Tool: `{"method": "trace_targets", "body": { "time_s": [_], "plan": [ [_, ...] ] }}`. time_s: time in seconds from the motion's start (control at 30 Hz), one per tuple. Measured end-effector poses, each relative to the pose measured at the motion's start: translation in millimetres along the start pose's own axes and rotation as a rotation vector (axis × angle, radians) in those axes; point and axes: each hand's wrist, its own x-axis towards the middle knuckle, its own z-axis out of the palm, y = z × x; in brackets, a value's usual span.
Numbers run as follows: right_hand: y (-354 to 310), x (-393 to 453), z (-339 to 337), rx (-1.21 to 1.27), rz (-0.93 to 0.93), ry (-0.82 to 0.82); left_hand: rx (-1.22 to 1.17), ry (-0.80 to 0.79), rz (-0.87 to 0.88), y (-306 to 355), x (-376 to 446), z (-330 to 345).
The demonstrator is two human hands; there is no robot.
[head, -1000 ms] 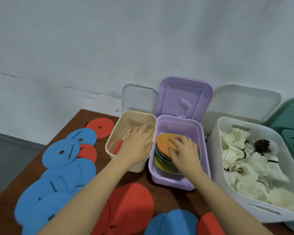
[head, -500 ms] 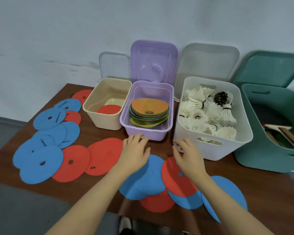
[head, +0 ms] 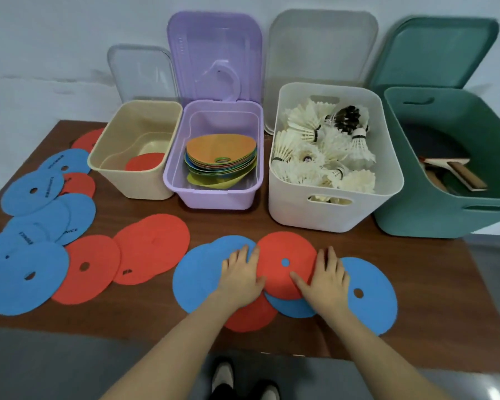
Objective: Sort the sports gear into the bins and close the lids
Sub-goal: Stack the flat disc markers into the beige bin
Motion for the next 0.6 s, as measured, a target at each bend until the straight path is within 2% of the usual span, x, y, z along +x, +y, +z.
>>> {"method": "trace_targets", "body": {
  "time_s": [0.17, 0.3, 0.43, 0.53, 0.6],
  "plan": [
    [1, -6, 4, 0.155, 0.038, 0.029, 0.028, 0.084, 0.011, 11, 1, 14],
    [3, -14, 1, 0.26, 0.021, 0.073, -0.146, 0.125, 0.042, 16, -7, 13],
    [11, -22, -3, 0.349, -0.025, 0.158, -0.5, 0.222, 0.123, 25, -14, 13],
    [24, -27, -8, 0.518, -0.037, 0.254, -0.568, 0.294, 0.188, 37, -13, 10],
    [37, -27, -12, 0.54, -0.014, 0.324, -0.582, 0.314, 0.207, 50, -10, 8]
  ]
}}
